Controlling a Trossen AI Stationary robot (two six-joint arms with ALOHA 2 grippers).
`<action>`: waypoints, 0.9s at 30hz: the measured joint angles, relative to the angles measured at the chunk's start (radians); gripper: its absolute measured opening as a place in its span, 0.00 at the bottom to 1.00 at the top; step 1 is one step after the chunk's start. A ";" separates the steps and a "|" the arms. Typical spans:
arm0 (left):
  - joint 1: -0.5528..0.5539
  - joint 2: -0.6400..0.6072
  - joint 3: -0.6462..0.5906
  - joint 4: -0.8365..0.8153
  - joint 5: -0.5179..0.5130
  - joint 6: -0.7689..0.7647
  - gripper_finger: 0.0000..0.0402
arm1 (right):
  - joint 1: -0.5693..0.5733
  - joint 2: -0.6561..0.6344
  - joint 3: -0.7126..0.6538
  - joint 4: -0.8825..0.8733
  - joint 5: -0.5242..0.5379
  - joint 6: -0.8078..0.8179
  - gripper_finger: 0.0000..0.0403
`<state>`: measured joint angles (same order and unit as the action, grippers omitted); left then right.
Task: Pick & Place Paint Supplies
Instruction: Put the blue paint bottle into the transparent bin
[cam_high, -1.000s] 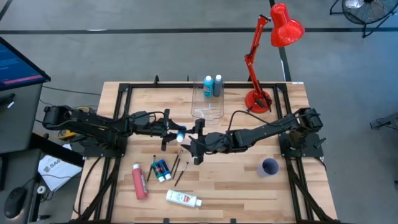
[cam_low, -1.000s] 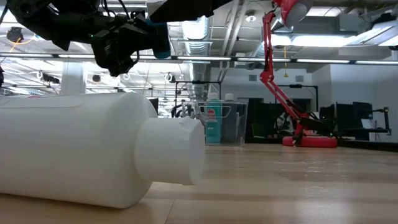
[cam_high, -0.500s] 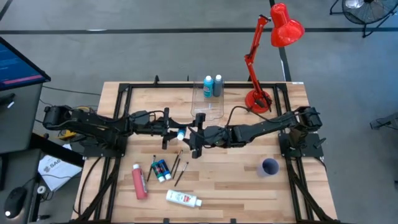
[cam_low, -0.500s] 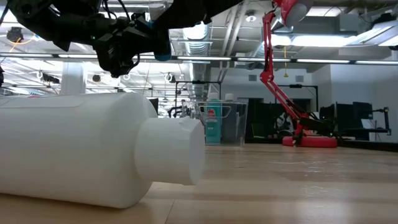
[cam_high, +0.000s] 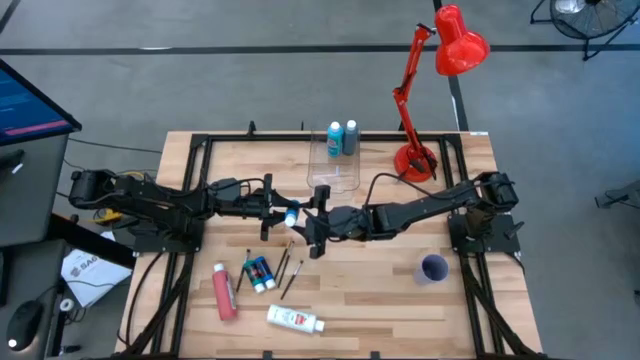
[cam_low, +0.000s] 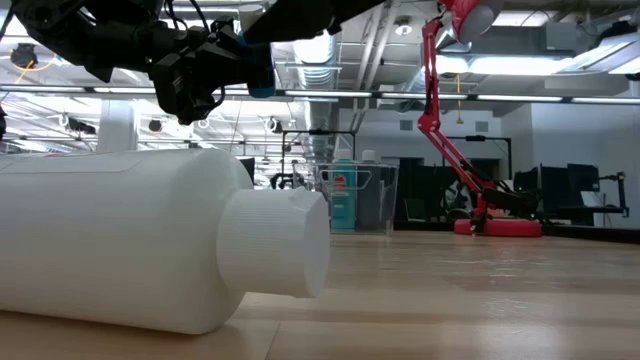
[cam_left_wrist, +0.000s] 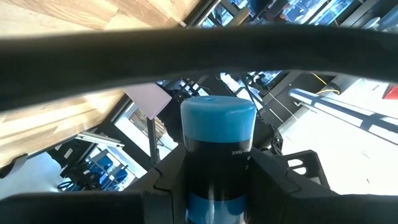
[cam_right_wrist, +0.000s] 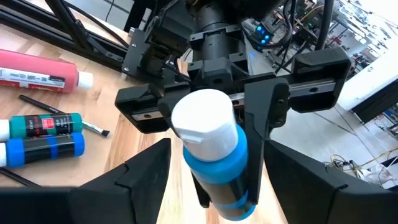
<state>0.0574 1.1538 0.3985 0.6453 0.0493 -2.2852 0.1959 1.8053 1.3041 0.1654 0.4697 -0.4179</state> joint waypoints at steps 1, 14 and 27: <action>0.000 0.000 0.000 0.000 0.000 0.000 0.28 | 0.000 0.000 0.000 0.000 0.000 0.000 0.60; -0.001 0.003 -0.002 -0.017 -0.001 0.003 0.28 | -0.002 0.039 0.007 0.025 -0.046 -0.001 0.43; 0.000 0.001 0.000 0.007 -0.009 0.018 0.28 | 0.011 0.056 0.034 0.014 0.050 -0.033 0.44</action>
<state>0.0573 1.1548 0.3985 0.6520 0.0406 -2.2674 0.2070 1.8614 1.3376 0.1794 0.5201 -0.4505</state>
